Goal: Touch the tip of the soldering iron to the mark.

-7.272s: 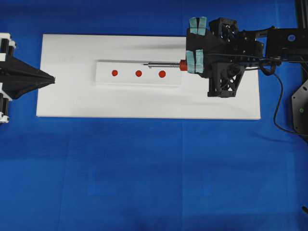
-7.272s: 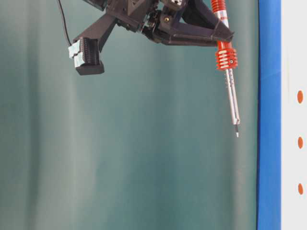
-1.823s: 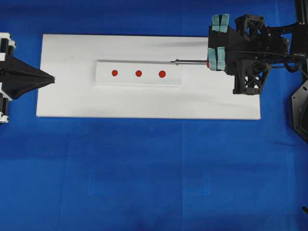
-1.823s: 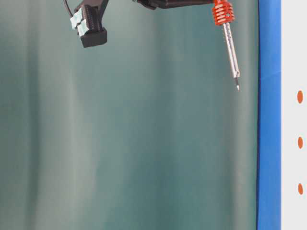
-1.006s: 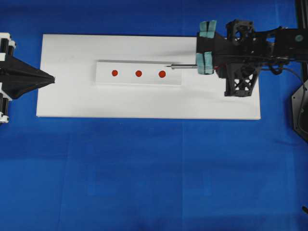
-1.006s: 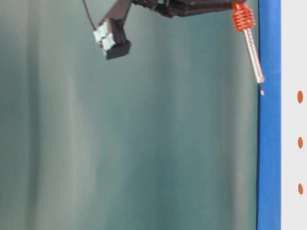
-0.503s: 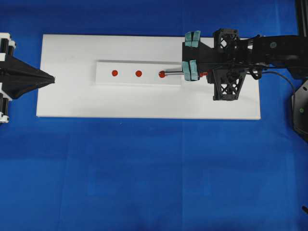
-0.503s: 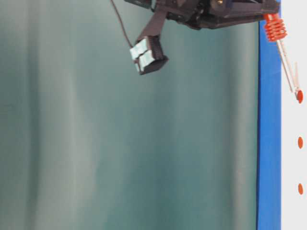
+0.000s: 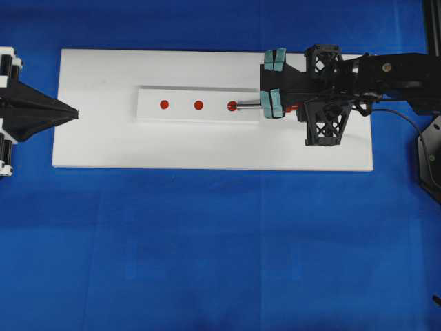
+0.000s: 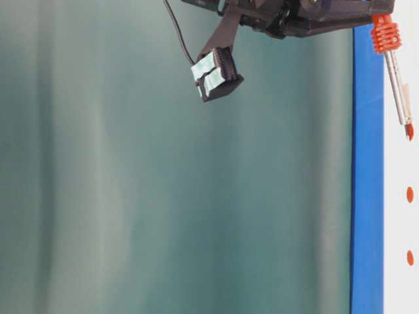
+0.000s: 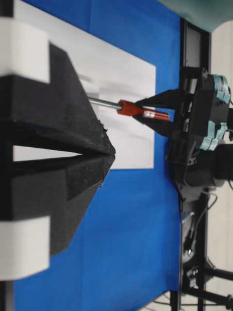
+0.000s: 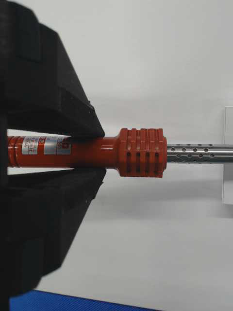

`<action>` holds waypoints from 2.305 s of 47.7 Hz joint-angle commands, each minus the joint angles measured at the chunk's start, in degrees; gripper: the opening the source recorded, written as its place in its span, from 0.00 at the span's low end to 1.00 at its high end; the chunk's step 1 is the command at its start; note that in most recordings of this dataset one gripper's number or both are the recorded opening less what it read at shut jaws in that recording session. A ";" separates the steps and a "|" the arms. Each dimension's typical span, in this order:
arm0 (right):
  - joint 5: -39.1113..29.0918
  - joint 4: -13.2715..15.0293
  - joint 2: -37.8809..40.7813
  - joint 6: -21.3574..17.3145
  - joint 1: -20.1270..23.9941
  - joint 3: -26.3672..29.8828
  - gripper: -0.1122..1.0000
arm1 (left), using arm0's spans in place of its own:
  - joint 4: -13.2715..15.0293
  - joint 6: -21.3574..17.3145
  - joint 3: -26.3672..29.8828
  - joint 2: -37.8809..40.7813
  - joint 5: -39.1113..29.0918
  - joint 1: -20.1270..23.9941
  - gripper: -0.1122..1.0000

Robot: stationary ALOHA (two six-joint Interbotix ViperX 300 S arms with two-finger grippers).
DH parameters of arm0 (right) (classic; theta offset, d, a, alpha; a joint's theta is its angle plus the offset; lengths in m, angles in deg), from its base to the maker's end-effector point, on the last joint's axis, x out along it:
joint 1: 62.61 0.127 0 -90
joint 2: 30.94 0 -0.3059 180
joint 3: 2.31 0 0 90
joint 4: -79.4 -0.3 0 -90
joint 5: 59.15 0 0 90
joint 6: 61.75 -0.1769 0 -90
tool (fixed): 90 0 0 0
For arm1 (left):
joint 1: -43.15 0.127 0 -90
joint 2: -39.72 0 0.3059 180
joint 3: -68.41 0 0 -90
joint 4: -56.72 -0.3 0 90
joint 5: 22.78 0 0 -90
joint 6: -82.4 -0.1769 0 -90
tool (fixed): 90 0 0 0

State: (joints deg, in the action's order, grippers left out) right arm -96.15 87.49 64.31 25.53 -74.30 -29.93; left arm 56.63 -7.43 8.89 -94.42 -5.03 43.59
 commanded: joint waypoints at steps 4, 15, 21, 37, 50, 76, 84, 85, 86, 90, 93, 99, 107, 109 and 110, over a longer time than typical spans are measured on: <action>0.26 0.00 -0.62 0.18 0.00 0.62 0.16 | -0.09 -0.18 0.62 0.35 0.53 0.18 0.10; 0.26 0.00 -0.53 0.18 0.00 0.70 0.16 | 0.00 -0.18 0.62 0.44 0.44 0.18 0.10; 0.26 0.00 -0.62 0.18 -0.09 0.70 0.16 | -0.09 -0.18 0.62 0.35 0.44 0.18 0.10; 0.18 0.00 -0.62 0.18 0.00 0.62 0.16 | 0.00 -0.18 0.62 0.35 0.53 0.18 0.10; 0.09 0.00 -0.53 0.26 0.00 0.70 0.16 | 0.00 -0.18 0.62 0.35 0.53 0.18 0.10; -9.05 0.26 -6.94 0.62 0.00 5.19 0.16 | -0.09 -0.09 0.62 0.35 0.62 0.18 0.10; -12.83 0.97 -10.37 0.44 0.00 6.68 0.16 | 0.00 -0.09 0.62 0.35 0.53 0.18 0.10; -13.18 1.14 -10.63 0.44 0.00 6.77 0.16 | 0.00 -0.09 0.62 0.35 0.53 0.18 0.10; -13.62 1.32 -10.99 0.35 0.00 6.86 0.16 | 0.00 -0.09 0.62 0.35 0.62 0.18 0.10; -14.50 1.67 -11.95 0.35 0.00 7.21 0.16 | 0.00 -0.09 0.70 0.35 0.62 0.18 0.10; -14.59 1.67 -12.22 0.35 0.00 7.12 0.16 | 0.00 -0.09 0.62 0.35 0.62 0.18 0.10; -14.50 1.67 -12.13 0.35 0.00 7.03 0.16 | 0.00 -0.09 0.62 0.35 0.53 0.18 0.10; -14.50 1.76 -12.22 0.35 0.00 6.94 0.16 | -0.09 0.18 0.62 0.35 0.62 0.18 0.10; -14.41 1.76 -12.39 0.35 0.00 6.77 0.16 | 0.00 0.26 0.53 0.35 0.62 0.18 0.10; -14.41 1.76 -12.48 0.35 0.00 6.77 0.16 | -0.09 0.26 0.62 0.35 0.62 0.18 0.10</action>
State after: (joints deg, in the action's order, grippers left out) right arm -110.74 89.07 53.24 25.97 -74.30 -24.31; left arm 56.63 -7.25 8.89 -94.42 -4.94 43.68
